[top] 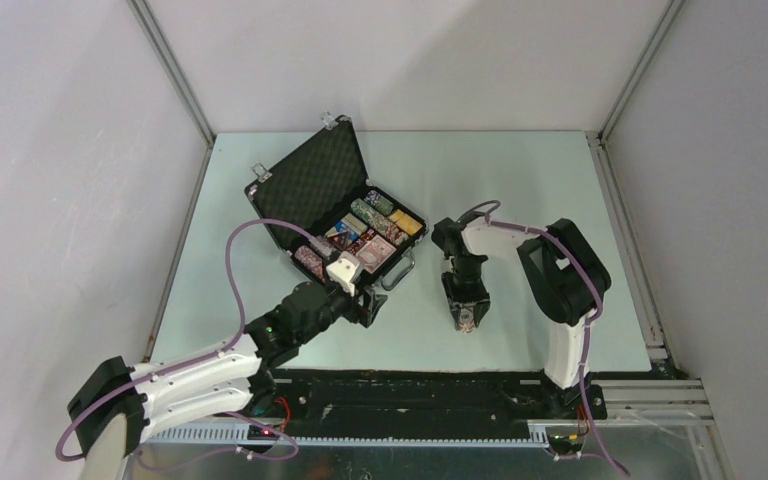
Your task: Pack up texas hold em set
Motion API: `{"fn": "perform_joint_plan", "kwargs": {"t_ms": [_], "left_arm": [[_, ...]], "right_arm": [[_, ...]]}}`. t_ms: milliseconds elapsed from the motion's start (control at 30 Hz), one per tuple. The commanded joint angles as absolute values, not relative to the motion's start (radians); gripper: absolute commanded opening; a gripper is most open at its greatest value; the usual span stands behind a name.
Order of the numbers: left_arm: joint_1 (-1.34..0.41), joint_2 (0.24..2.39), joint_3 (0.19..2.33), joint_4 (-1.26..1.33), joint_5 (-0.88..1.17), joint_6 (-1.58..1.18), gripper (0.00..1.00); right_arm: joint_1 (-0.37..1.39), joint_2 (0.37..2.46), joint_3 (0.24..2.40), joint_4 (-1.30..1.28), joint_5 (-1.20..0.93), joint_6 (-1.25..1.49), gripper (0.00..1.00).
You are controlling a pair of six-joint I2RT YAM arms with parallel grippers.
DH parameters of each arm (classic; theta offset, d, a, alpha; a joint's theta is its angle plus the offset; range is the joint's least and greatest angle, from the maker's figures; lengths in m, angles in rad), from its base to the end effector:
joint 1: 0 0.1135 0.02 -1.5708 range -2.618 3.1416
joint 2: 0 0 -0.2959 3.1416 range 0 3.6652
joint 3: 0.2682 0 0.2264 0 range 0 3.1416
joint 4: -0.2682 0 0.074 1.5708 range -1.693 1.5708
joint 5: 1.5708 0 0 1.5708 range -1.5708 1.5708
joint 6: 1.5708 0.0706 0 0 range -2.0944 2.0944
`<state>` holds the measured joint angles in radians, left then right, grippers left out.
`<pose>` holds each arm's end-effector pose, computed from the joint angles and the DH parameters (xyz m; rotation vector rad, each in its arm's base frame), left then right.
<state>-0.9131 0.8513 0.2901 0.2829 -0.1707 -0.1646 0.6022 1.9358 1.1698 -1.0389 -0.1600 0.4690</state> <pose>0.1194 -0.1350 0.2312 0.5753 1.7970 -0.5906 0.2336 0.1742 0.1420 0.1634 -2.8547 -0.0255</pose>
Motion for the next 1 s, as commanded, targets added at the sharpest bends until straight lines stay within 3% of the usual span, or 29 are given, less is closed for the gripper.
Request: {"fn": "perform_joint_plan", "kwargs": {"t_ms": [0,433,867,967], "left_arm": [[-0.911,0.85,0.332,0.316,-0.178,-0.143,0.83],[-0.911,0.852,0.332,0.317,-0.175,-0.143,0.83],[-0.911,0.855,0.329,0.32,-0.191,-0.152,0.83],[-0.91,0.828,0.319,0.303,-0.29,-0.182,0.82]], "right_arm": [[0.618,1.96,1.179,-0.812,-0.111,0.444,0.26],[0.623,1.771,1.17,-0.891,-0.1,0.48,0.25],[0.631,1.766,1.213,-0.894,-0.123,0.491,0.23],[0.636,1.78,1.253,-0.916,-0.104,0.49,0.23]]}}
